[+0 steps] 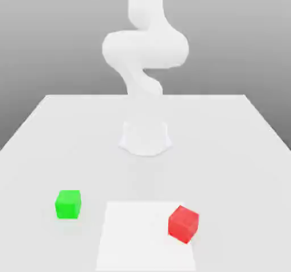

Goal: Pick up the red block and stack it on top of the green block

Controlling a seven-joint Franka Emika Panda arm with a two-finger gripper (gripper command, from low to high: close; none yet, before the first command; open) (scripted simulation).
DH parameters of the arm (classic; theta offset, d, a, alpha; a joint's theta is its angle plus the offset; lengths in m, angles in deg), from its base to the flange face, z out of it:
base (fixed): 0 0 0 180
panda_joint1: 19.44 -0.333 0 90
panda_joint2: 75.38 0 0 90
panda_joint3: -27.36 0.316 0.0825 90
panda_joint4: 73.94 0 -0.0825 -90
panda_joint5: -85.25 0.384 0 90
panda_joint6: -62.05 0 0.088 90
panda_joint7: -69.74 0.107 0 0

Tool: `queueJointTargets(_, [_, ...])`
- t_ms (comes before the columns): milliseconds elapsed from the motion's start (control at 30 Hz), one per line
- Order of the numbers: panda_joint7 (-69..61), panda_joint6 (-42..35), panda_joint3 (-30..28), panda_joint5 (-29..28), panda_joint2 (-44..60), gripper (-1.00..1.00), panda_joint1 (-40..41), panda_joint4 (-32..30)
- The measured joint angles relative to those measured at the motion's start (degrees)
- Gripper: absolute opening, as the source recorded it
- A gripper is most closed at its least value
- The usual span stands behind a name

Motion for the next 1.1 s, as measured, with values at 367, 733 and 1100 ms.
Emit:
queueJointTargets(367, [-20.17, 12.33, -2.97, 0.54, 23.26, 0.0, -8.61, -10.51])
queueJointTargets(733, [-37.94, 25.12, -1.71, 0.8, 46.09, 0.0, -12.49, -19.51])
queueJointTargets(1100, [-39.12, 34.21, -0.36, 1.71, 57.11, -1.0, -11.35, -18.27])
